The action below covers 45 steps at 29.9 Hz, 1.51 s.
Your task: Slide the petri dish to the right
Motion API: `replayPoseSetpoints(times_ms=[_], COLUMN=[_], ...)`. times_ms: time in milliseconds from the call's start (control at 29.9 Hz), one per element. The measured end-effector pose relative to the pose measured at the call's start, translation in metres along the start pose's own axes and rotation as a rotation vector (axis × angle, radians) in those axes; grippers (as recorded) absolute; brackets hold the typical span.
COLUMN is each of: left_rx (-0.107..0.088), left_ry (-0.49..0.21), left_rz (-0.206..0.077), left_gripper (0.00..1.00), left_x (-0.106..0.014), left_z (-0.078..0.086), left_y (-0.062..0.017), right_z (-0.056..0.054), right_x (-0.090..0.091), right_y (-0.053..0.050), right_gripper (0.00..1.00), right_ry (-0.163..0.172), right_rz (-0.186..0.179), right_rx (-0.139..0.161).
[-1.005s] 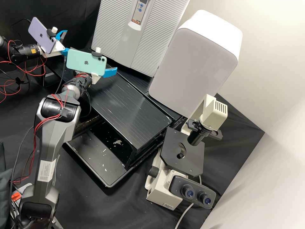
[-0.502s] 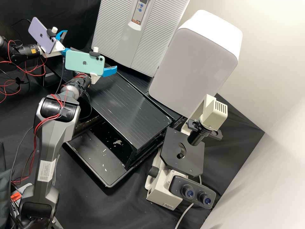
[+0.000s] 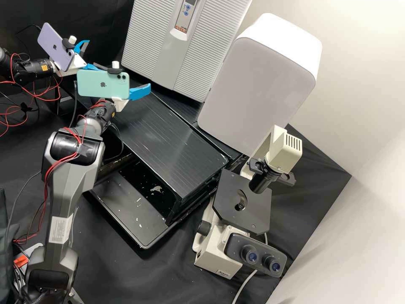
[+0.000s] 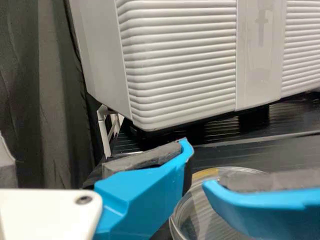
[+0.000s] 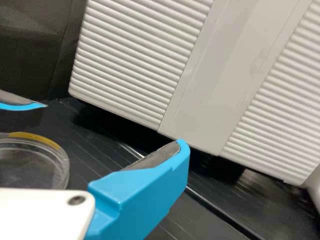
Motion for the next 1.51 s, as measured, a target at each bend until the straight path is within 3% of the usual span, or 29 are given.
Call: replayPoseSetpoints(times_ms=[100,234,268,435,569,737,871,904,971,1005,1071,1138,1172,1239,1306,1507], left_rx=[0.0,0.0,0.0,0.0,0.0,0.0,0.0,0.0,0.0,0.0,0.0,0.0,0.0,0.0,0.0,0.0], left_ry=[0.0,0.0,0.0,0.0,0.0,0.0,0.0,0.0,0.0,0.0,0.0,0.0,0.0,0.0,0.0,0.0], left_rz=[0.0,0.0,0.0,0.0,0.0,0.0,0.0,0.0,0.0,0.0,0.0,0.0,0.0,0.0,0.0,0.0], left_gripper=[1.0,1.0,1.0,1.0,1.0,1.0,1.0,1.0,1.0,1.0,1.0,1.0,1.0,1.0,1.0,1.0], left_x=[0.0,0.0,0.0,0.0,0.0,0.0,0.0,0.0,0.0,0.0,0.0,0.0,0.0,0.0,0.0,0.0], left_z=[0.0,0.0,0.0,0.0,0.0,0.0,0.0,0.0,0.0,0.0,0.0,0.0,0.0,0.0,0.0,0.0], left_y=[0.0,0.0,0.0,0.0,0.0,0.0,0.0,0.0,0.0,0.0,0.0,0.0,0.0,0.0,0.0,0.0], right_z=[-0.002,0.0,0.001,0.006,0.003,0.002,-0.003,-0.006,-0.008,-0.007,-0.004,0.001,0.002,0.005,0.007,0.01], right_x=[-0.017,-0.041,-0.044,-0.058,-0.063,-0.061,-0.05,-0.044,-0.037,-0.031,-0.025,-0.022,-0.021,-0.02,-0.02,-0.023], right_y=[-0.007,-0.009,-0.011,-0.016,-0.014,-0.01,-0.001,0.002,0.007,0.008,0.01,0.011,0.01,0.006,0.002,-0.005], right_gripper=[1.0,1.0,1.0,1.0,1.0,1.0,1.0,1.0,1.0,1.0,1.0,1.0,1.0,1.0,1.0,1.0], right_ry=[0.021,0.051,0.053,0.077,0.114,0.142,0.192,0.221,0.244,0.248,0.235,0.215,0.206,0.182,0.16,0.098], right_rz=[0.025,0.062,0.055,0.051,0.052,0.033,0.005,-0.005,-0.019,-0.037,-0.063,-0.074,-0.081,-0.102,-0.116,-0.103], right_rx=[-0.047,-0.102,-0.112,-0.112,-0.087,-0.024,0.068,0.098,0.161,0.215,0.3,0.369,0.39,0.408,0.402,0.334])
